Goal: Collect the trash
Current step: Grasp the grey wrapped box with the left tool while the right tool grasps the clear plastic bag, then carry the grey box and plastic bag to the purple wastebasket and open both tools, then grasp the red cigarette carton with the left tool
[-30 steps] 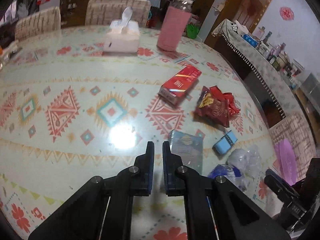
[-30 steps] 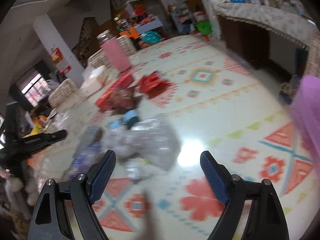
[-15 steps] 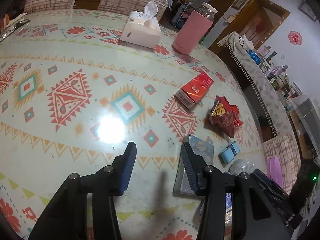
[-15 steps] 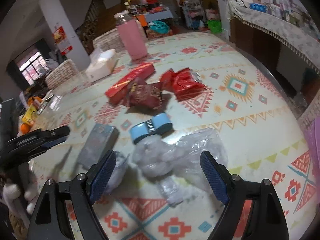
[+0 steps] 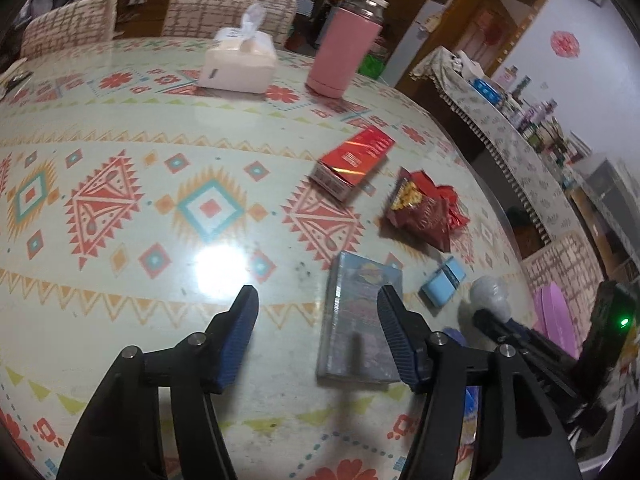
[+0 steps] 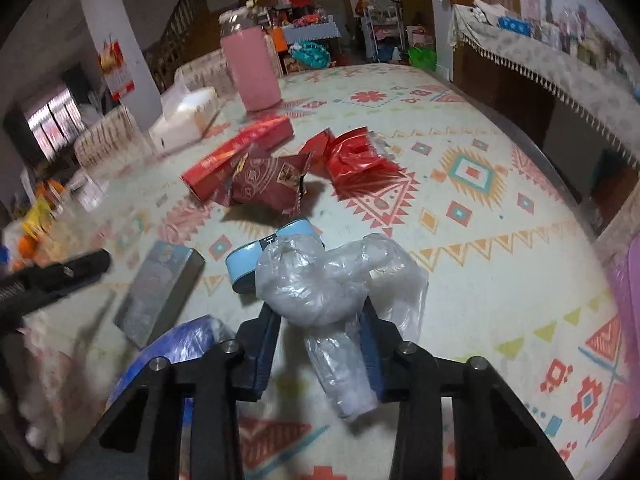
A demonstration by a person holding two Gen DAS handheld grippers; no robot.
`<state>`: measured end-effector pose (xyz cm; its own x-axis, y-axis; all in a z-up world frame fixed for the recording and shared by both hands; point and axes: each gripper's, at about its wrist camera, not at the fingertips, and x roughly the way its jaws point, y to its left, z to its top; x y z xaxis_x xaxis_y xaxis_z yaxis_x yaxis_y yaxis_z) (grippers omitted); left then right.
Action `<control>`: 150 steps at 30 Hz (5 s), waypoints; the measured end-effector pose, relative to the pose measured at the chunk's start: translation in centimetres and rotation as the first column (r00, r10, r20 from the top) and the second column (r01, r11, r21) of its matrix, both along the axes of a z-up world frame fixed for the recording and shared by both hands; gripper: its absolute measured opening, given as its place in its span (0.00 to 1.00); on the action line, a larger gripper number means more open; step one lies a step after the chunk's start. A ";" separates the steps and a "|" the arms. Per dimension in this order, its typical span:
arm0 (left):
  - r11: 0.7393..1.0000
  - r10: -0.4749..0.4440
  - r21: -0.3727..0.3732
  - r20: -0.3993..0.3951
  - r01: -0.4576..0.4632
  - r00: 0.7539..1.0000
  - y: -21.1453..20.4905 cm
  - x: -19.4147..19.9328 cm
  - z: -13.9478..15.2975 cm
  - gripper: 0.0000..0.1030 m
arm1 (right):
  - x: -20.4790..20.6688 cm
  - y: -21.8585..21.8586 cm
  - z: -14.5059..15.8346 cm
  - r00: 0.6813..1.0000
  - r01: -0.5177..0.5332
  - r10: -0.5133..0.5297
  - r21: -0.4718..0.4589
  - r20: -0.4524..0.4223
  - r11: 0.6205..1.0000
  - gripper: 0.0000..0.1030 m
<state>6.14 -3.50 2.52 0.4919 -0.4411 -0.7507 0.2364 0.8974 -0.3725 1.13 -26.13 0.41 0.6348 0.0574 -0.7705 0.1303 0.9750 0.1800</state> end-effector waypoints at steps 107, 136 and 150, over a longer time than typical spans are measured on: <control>0.937 -0.090 0.335 -0.031 0.095 0.995 -14.1 17.2 0.1 0.74 | -7.4 -12.7 0.2 0.984 0.080 -0.130 0.358 0.119 0.930 0.82; 0.987 0.011 0.162 0.002 -0.012 1.000 -2.5 0.9 2.7 0.38 | -6.2 -11.1 0.0 0.994 0.057 -0.080 0.258 0.080 0.964 0.82; 0.999 0.031 0.031 0.009 -0.032 0.999 1.0 -0.3 1.8 0.38 | 1.1 -2.0 1.9 0.993 -0.080 0.093 0.175 -0.067 0.981 0.84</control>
<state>5.82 -2.54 4.32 0.5113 -0.4017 -0.7597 0.2106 0.9156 -0.3424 2.21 -28.13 2.27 0.5629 0.2448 -0.7894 0.0662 0.9387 0.3384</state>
